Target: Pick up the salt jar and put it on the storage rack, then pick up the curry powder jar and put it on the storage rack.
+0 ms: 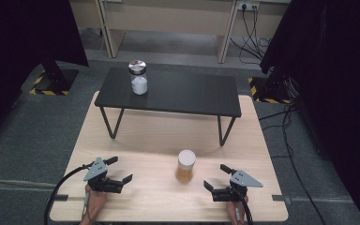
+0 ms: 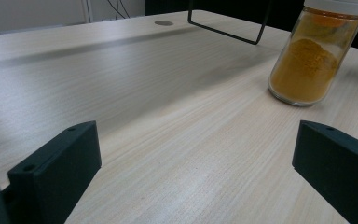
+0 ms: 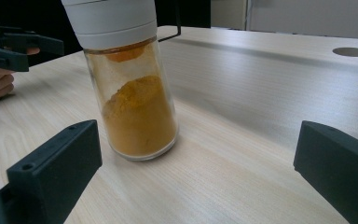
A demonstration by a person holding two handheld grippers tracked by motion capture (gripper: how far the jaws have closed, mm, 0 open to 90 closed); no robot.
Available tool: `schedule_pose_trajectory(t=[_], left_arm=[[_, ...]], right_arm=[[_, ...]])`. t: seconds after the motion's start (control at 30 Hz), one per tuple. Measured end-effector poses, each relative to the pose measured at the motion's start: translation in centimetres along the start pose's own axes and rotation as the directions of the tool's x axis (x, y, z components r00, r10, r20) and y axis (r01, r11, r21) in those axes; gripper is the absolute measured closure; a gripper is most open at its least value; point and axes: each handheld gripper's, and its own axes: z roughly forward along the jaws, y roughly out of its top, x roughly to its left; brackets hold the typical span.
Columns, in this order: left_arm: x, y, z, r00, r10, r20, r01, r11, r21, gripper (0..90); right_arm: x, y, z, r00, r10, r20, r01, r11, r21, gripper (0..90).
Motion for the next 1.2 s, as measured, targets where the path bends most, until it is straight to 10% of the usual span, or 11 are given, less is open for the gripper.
schedule_pose_trajectory(t=[1.2], left_arm=[[-0.12, 0.02, 0.0, 1.0, 0.002, -0.004, -0.002, 1.0, 0.002, 0.4]], right_arm=[[0.08, 0.28, 0.28, 1.0, -0.004, 0.002, 0.003, 1.0, 0.02, 0.6]])
